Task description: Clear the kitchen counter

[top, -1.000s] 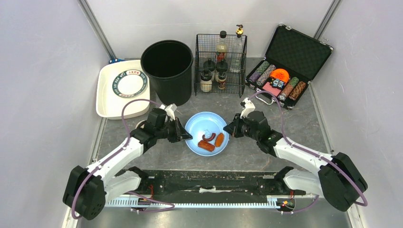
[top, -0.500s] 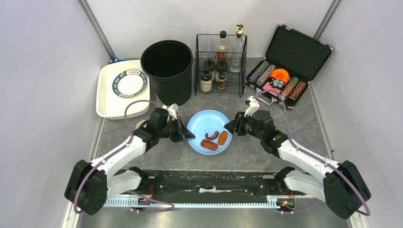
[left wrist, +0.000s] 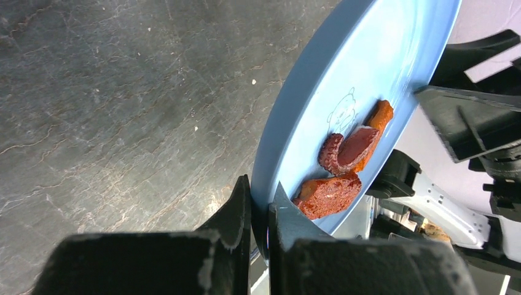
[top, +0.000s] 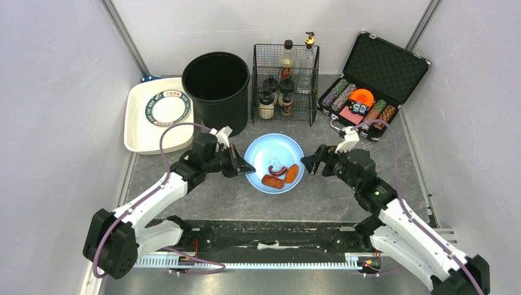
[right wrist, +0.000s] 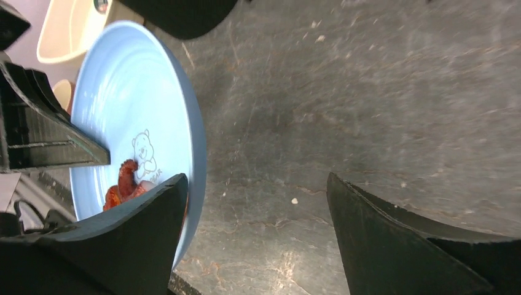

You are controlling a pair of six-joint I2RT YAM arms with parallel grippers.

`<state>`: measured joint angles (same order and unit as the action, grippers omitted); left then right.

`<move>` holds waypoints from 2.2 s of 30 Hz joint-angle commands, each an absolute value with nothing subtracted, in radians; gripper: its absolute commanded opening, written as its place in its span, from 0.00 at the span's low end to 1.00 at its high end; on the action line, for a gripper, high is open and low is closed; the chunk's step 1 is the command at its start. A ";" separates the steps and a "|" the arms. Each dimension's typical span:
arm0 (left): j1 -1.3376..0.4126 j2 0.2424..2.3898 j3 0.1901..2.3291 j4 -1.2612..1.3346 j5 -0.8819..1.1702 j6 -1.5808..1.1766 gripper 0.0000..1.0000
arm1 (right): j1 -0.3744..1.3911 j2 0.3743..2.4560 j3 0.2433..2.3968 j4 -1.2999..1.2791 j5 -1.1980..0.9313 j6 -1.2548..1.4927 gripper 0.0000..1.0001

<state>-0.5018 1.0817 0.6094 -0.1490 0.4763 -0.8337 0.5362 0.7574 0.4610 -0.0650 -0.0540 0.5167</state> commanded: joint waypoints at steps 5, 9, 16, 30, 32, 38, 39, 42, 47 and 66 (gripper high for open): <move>-0.530 1.081 0.764 -0.191 0.489 -0.845 0.02 | 0.531 0.544 0.617 -0.280 0.188 0.458 0.89; -0.532 1.101 0.859 -0.249 0.465 -0.827 0.02 | 0.531 0.501 0.627 -0.328 0.228 0.452 0.90; -0.532 1.209 1.120 -0.366 0.435 -0.790 0.02 | 0.532 0.466 0.624 -0.376 0.225 0.433 0.90; -0.407 1.505 1.689 -0.546 0.422 -0.810 0.02 | 0.532 0.402 0.601 -0.439 0.178 0.433 0.90; -0.361 1.541 1.736 -0.555 0.434 -0.827 0.02 | 0.532 0.395 0.598 -0.444 0.171 0.432 0.90; -0.213 1.615 1.835 -0.581 0.419 -0.867 0.02 | 0.532 0.387 0.576 -0.436 0.147 0.432 0.90; -0.192 1.625 1.845 -0.582 0.414 -0.872 0.02 | 0.532 0.387 0.573 -0.433 0.143 0.432 0.90; -0.131 1.648 1.866 -0.583 0.386 -0.887 0.02 | 0.531 0.388 0.563 -0.428 0.134 0.430 0.90; -0.060 1.655 1.871 -0.584 0.263 -0.868 0.02 | 0.532 0.390 0.552 -0.430 0.140 0.418 0.90; -0.015 1.590 1.755 -0.500 -0.144 -0.624 0.02 | 0.532 0.420 0.507 -0.399 0.162 0.382 0.91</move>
